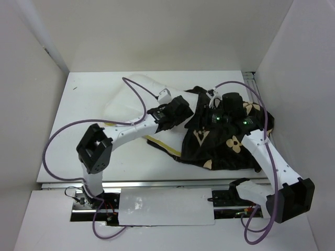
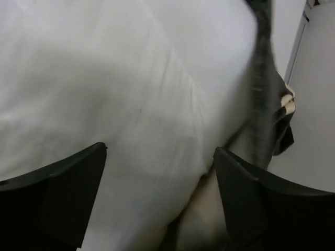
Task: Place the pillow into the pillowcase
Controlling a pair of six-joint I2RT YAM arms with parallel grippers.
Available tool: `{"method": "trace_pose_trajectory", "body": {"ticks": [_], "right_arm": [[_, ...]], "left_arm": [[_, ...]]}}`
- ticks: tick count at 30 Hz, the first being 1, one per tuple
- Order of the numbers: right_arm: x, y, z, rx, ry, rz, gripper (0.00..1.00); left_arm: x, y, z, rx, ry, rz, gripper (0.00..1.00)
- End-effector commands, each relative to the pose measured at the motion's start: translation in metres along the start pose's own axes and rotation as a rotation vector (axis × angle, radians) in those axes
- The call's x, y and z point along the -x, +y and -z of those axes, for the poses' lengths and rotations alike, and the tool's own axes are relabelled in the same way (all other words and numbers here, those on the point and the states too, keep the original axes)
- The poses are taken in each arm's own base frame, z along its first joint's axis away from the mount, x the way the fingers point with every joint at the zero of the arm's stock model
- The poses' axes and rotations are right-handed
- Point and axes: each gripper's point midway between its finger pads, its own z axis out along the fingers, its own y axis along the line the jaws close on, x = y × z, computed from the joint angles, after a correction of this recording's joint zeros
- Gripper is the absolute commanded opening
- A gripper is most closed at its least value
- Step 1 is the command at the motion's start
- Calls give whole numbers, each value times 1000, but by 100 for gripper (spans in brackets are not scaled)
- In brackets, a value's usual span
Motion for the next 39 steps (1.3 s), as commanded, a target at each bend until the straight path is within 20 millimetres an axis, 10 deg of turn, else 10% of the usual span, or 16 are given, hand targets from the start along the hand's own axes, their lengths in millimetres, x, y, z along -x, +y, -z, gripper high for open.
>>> {"method": "trace_pose_trajectory", "body": {"ticks": [1,11,16,21,25,30,36,39], "right_arm": [[3,-25,17,-185,-38,26,70],[25,-56,52,-452,-191,48,88],[13,-94,29,-542,-145,50,86],[58,-133,15,-684,-286,83,91],[69,-147,-20,-622,-264,76,91],[57,-155,-76,-590,-210,163,91],[13,-139,-130,-475,-79,248,91],[-11,-120,-148,-434,-31,307,91]], "left_arm": [[55,-27,42,-150,-81,-38,100],[97,52,52,7,-91,-163,96],[134,66,33,94,-154,-300,99],[166,87,2,136,-105,-294,99],[151,108,-22,156,-42,-312,97],[108,178,-32,294,80,-264,60],[88,253,12,473,82,-214,60],[86,250,43,412,71,-152,59]]}}
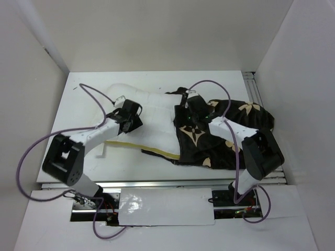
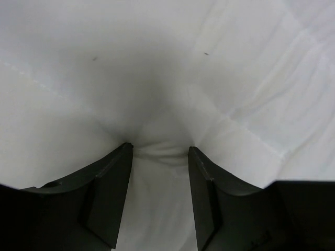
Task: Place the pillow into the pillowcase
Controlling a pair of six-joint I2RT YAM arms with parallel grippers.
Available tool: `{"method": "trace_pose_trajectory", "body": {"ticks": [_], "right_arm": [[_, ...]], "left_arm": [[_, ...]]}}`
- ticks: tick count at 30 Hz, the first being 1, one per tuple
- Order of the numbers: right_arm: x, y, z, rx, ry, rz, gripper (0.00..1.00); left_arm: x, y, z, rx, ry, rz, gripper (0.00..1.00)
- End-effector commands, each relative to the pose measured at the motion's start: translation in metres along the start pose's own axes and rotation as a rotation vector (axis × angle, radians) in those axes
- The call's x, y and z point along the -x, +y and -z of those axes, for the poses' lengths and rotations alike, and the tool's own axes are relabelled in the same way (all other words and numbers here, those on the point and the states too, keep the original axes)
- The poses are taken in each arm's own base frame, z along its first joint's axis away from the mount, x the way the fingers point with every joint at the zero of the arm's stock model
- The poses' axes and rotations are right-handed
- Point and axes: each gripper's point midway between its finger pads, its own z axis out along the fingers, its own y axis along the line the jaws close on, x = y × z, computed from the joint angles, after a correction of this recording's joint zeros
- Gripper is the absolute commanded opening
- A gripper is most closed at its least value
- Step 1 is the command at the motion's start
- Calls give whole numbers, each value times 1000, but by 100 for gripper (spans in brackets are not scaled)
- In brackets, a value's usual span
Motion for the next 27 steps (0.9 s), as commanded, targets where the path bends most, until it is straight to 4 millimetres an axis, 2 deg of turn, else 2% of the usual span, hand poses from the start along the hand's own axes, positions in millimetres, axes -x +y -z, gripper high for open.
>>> {"method": "trace_pose_trajectory", "body": {"ticks": [1,3,4,5,6,8,9,10,11,12,13,14,16,17,18,19,20,21,22,23,24,26,27], "right_arm": [[-22,57,-8,161,20,101,91],[-28,76,-6,202,32,129,91],[-27,84,-4,217,29,152,91],[-26,92,-2,224,20,177,91],[-27,89,-3,186,14,185,91],[-17,87,5,149,-17,189,91],[-10,83,5,113,-33,187,91],[-6,76,10,89,-25,183,91],[11,73,17,76,-52,168,91],[16,72,21,65,-58,167,91],[22,70,29,54,-65,166,91],[28,67,33,48,-75,168,91],[36,67,42,44,-94,164,92],[44,69,51,51,-114,160,92],[48,70,55,56,-125,158,92],[50,72,59,70,-133,157,92],[53,72,66,73,-141,155,92],[52,74,66,70,-143,160,92],[55,70,70,51,-155,157,92],[50,70,71,40,-143,166,92],[59,69,76,27,-168,160,92],[59,68,76,4,-178,163,93],[60,65,76,-11,-183,162,93]], "left_arm": [[-44,52,31,90,105,9,59],[-49,58,49,68,101,11,57],[-46,57,68,20,78,14,57],[-45,55,79,-2,69,13,57],[-44,58,86,-10,56,10,62],[-34,52,103,-70,19,-21,71],[-31,50,106,-74,16,-19,85],[-20,46,113,-75,-7,-26,92],[-11,48,112,-45,-31,-56,100],[-1,46,113,-27,-41,-68,100],[25,34,121,-39,-77,-58,100],[37,33,120,-28,-86,-124,100],[55,35,99,47,-80,-147,100],[84,29,99,11,-59,-103,100],[95,29,90,10,-32,-69,100],[98,33,66,40,23,-49,100],[131,32,63,26,-9,10,100],[137,26,55,-9,21,18,100],[137,28,48,-2,69,21,100],[147,27,31,16,97,36,100],[145,27,24,36,124,46,100],[135,34,13,95,187,50,100],[135,41,-2,127,199,54,100]]}}
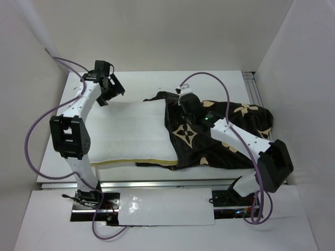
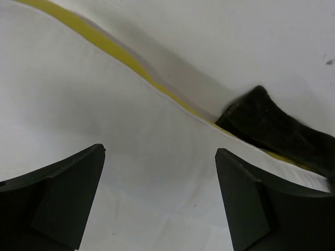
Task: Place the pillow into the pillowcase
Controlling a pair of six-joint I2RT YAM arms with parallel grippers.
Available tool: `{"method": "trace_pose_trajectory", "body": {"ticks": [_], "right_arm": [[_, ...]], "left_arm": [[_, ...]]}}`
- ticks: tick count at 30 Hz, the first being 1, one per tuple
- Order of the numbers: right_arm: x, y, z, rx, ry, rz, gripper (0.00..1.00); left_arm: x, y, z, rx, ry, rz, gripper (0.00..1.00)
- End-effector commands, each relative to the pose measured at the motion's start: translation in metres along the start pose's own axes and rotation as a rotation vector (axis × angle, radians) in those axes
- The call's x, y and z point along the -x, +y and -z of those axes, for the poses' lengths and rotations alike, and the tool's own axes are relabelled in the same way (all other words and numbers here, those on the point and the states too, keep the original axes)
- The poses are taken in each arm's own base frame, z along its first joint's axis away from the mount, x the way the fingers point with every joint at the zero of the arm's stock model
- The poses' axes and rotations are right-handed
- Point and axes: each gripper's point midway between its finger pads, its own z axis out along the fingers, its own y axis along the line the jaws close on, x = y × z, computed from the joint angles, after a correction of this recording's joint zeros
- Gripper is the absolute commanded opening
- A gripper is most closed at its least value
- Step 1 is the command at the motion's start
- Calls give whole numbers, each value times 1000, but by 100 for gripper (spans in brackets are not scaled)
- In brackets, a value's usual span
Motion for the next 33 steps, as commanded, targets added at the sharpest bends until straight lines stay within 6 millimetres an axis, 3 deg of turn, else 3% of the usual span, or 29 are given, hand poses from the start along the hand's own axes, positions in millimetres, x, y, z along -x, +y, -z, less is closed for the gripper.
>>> {"method": "trace_pose_trajectory", "body": {"ticks": [1,7,9,12,13,14,16,18,22,23,25,26,28,29,33], "right_arm": [[25,-2,14,-52,-65,10,93],[17,9,-1,-62,-51,32,93],[19,3,-10,-110,-57,43,94],[37,4,-21,-135,-98,45,94],[42,8,-31,-136,-96,55,94],[44,11,-36,-136,-94,55,94],[36,7,-54,-177,-62,69,94],[42,8,-64,-200,-78,47,93],[21,5,-93,-227,-12,46,87],[16,4,-97,-231,1,50,84],[16,5,-100,-231,1,50,70],[12,2,-103,-254,6,47,40],[21,-2,-98,-304,-18,42,21],[23,0,-90,-311,-21,51,16],[49,0,-64,-356,-76,48,17]], "left_arm": [[-37,3,-13,35,184,-46,100],[-66,12,-56,111,292,11,100],[-90,22,-71,142,367,21,89],[-109,19,-82,111,397,26,30],[-122,27,-87,124,421,37,0],[-124,27,-91,118,415,38,0],[-121,30,-84,144,375,46,0],[-113,32,-77,175,315,52,0],[-82,19,-46,126,185,85,0],[-76,14,-30,101,152,80,0],[-66,6,-17,76,88,73,0],[-66,5,-12,74,73,66,0],[-60,3,3,61,31,62,0],[-62,3,7,59,25,53,0],[-52,0,27,49,-47,68,0]]}}
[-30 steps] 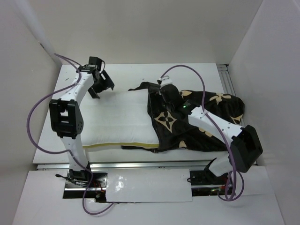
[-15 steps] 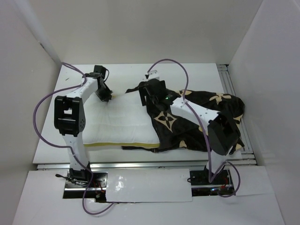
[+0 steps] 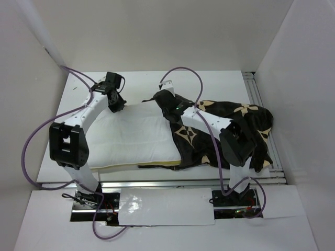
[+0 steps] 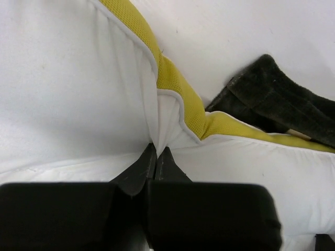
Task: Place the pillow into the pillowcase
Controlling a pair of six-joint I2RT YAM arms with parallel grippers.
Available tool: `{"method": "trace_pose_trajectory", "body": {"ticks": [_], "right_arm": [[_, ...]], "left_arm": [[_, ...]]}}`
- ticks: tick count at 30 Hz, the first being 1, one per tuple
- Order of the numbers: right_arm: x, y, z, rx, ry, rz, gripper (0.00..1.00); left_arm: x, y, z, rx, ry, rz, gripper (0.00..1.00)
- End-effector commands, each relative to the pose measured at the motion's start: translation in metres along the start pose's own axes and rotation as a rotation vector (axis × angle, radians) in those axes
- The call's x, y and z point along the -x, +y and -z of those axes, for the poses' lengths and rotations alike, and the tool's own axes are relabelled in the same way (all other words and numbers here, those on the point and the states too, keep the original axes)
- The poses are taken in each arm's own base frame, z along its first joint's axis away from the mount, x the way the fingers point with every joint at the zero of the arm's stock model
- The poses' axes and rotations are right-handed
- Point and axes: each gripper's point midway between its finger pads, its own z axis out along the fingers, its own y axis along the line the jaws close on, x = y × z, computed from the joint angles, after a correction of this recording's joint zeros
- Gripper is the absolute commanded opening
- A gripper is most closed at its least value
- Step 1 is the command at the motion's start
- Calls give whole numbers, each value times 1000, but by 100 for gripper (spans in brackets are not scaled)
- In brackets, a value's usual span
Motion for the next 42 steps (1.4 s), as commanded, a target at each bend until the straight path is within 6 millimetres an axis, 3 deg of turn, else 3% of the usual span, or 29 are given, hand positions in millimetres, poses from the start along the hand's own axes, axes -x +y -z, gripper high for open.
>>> {"method": "trace_pose_trajectory", "body": {"ticks": [1,2,3,8,11,12,14,16,18,22,26,29,34,35,37,38,39,42], "right_arm": [[50,-13,34,-52,-112,-55,13],[55,-16,41,-50,-121,-61,1],[57,-12,46,-31,-126,-43,0],[76,20,66,95,-156,0,0],[97,15,76,51,-206,-24,0],[99,10,78,30,-207,-24,8],[99,2,77,7,-198,-23,13],[82,-13,72,-22,-154,-26,15],[67,-15,70,7,-114,-45,12],[9,-24,54,56,25,-21,12],[2,-24,59,73,43,-14,14],[30,-24,72,97,-41,-61,0],[79,-4,85,219,-179,-71,0],[99,5,92,248,-221,-75,0],[106,20,83,285,-220,-49,0],[122,30,90,315,-250,-47,0],[115,46,83,347,-227,-16,0],[122,71,88,412,-238,6,0]], "left_arm": [[8,-5,31,-23,-68,30,0],[12,-6,40,-41,-82,45,0],[12,-9,45,-54,-87,41,0],[21,-31,82,-138,-167,41,0],[28,-37,99,-164,-211,43,0],[28,-37,99,-164,-211,43,0],[29,-32,98,-146,-226,44,0],[25,-24,90,-121,-214,55,0],[29,-14,81,-90,-209,69,0],[27,-6,63,-49,-183,83,0],[26,0,49,-19,-160,86,0],[24,-1,41,-6,-149,81,0],[21,-25,50,-59,-149,34,0],[18,-29,51,-66,-145,24,0],[18,-45,61,-111,-161,15,0],[18,-50,62,-135,-156,7,0],[12,-61,69,-175,-156,-20,0],[21,-79,90,-279,-170,8,0]]}}
